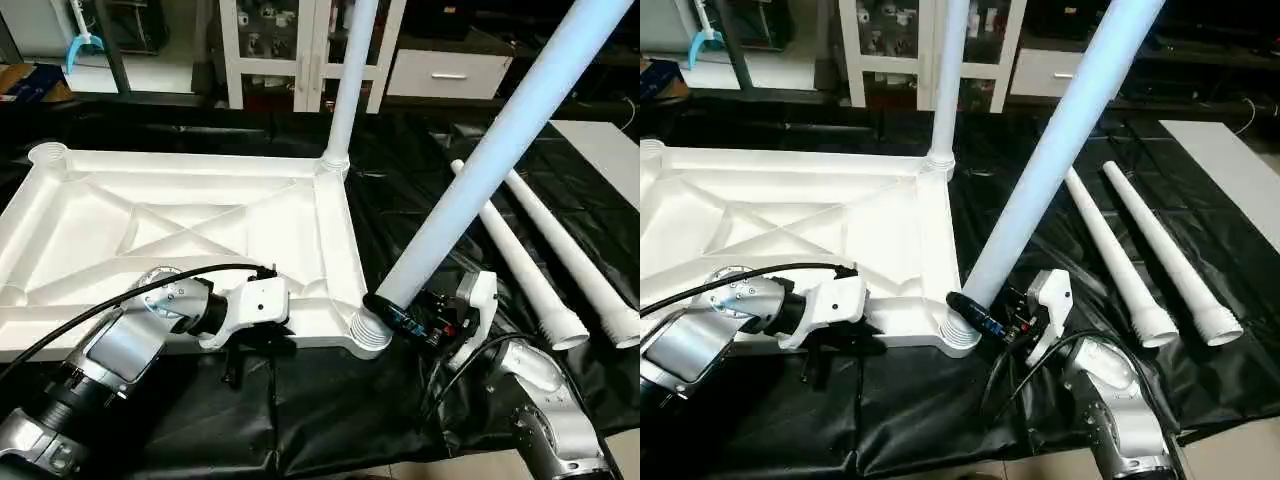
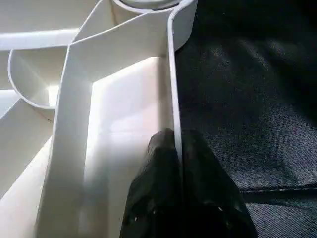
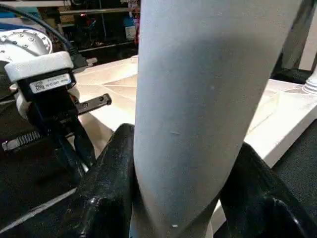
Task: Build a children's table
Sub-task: Insert table leg to table base
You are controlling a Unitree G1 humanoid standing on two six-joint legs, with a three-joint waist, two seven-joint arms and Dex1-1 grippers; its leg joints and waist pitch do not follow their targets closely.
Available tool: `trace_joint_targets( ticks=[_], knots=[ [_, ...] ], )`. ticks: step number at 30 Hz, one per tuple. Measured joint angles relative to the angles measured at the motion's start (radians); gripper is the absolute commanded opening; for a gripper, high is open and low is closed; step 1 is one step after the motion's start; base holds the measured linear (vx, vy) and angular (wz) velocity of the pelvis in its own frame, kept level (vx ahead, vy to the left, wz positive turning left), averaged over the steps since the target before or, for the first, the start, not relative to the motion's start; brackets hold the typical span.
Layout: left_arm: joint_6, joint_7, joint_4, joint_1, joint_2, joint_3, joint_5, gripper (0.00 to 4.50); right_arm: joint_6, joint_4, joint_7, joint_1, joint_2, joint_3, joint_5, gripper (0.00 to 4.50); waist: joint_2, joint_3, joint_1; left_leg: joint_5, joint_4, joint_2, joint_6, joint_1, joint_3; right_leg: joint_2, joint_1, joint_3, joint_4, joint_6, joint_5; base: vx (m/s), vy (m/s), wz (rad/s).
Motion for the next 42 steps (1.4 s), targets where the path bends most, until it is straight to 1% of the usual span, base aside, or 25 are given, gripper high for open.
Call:
trace_joint_targets(
  ticks=[4, 7, 8, 11, 17, 23, 27, 28, 32, 42],
  knots=[
    [0.0, 0.0, 0.001, 0.004, -0.001, -0.003, 0.0, 0.02, -0.019, 0.009, 0.011, -0.003, -0.019, 0.016, -0.009, 1.86, -0.001, -0.002, 0.0, 0.0, -0.002, 0.0, 0.0, 0.008, 0.0, 0.0, 0.008, 0.0, -0.004, 0.0, 0.0, 0.0, 0.0, 0.0],
    [0.0, -0.002, 0.002, 0.005, -0.002, -0.006, 0.002, 0.02, -0.035, 0.015, 0.011, -0.012, -0.029, 0.036, -0.03, 1.86, -0.002, -0.007, 0.0, 0.0, -0.007, -0.001, 0.0, 0.008, 0.0, 0.0, 0.008, -0.001, -0.012, 0.001, 0.0, 0.0, 0.0, 0.0],
    [0.0, -0.002, 0.004, 0.005, -0.002, -0.007, 0.003, 0.02, -0.044, 0.018, 0.01, -0.015, -0.035, 0.043, -0.041, 1.86, -0.004, -0.009, 0.0, 0.0, -0.008, -0.001, 0.0, 0.008, 0.0, 0.0, 0.008, 0.0, -0.012, 0.001, 0.0, 0.0, 0.0, 0.0],
    [0.001, -0.004, 0.009, 0.005, -0.002, -0.009, 0.003, 0.02, -0.053, 0.027, 0.009, -0.017, -0.038, 0.05, -0.045, 1.86, -0.004, -0.013, 0.0, 0.0, -0.009, -0.002, 0.0, 0.009, 0.0, 0.0, 0.008, 0.0, -0.012, 0.001, 0.0, 0.0, 0.0, 0.0],
    [0.001, -0.002, 0.018, 0.005, -0.002, -0.006, 0.003, 0.02, -0.069, 0.054, 0.01, -0.042, -0.053, 0.071, -0.045, 1.86, -0.004, -0.014, -0.003, 0.0, -0.01, -0.002, 0.0, 0.011, 0.0, 0.0, 0.008, 0.0, -0.012, 0.001, 0.0, 0.0, 0.0, 0.0],
    [0.001, -0.002, 0.02, 0.005, -0.002, -0.006, 0.004, 0.02, -0.074, 0.062, 0.01, -0.045, -0.054, 0.076, -0.045, 1.86, -0.005, -0.015, -0.006, 0.0, -0.01, -0.002, 0.0, 0.011, 0.0, 0.0, 0.008, 0.0, -0.013, 0.001, -0.001, 0.0, 0.0, 0.0],
    [0.003, -0.002, 0.023, 0.005, -0.001, -0.004, 0.004, 0.0, -0.072, 0.075, 0.011, -0.058, -0.053, 0.08, -0.045, 1.86, -0.005, -0.015, -0.011, 0.0, -0.01, -0.002, 0.0, 0.011, 0.0, 0.0, 0.008, 0.0, -0.013, 0.001, -0.001, 0.0, 0.0, 0.0],
    [0.003, -0.001, 0.024, 0.005, -0.001, -0.003, 0.005, 0.0, -0.07, 0.077, 0.01, -0.06, -0.052, 0.08, -0.045, 1.86, -0.004, -0.014, -0.013, 0.0, -0.01, -0.002, 0.0, 0.011, 0.0, 0.0, 0.008, 0.0, -0.013, 0.002, -0.002, 0.0, 0.0, 0.0],
    [0.004, 0.002, 0.027, 0.004, -0.002, -0.002, 0.007, 0.0, -0.064, 0.089, 0.007, -0.072, -0.051, 0.082, -0.045, 1.86, -0.003, -0.013, -0.018, 0.0, -0.01, -0.002, 0.0, 0.01, 0.0, 0.0, 0.008, 0.0, -0.014, 0.002, -0.004, 0.0, 0.0, 0.0],
    [0.007, 0.007, 0.027, 0.004, -0.003, -0.001, 0.01, 0.0, -0.069, 0.093, -0.008, -0.074, -0.047, 0.083, -0.045, 1.86, -0.003, -0.012, -0.019, 0.0, -0.016, -0.003, 0.0, 0.01, 0.0, 0.0, 0.008, 0.0, -0.021, 0.002, -0.005, 0.0, 0.0, 0.0]
  ],
)
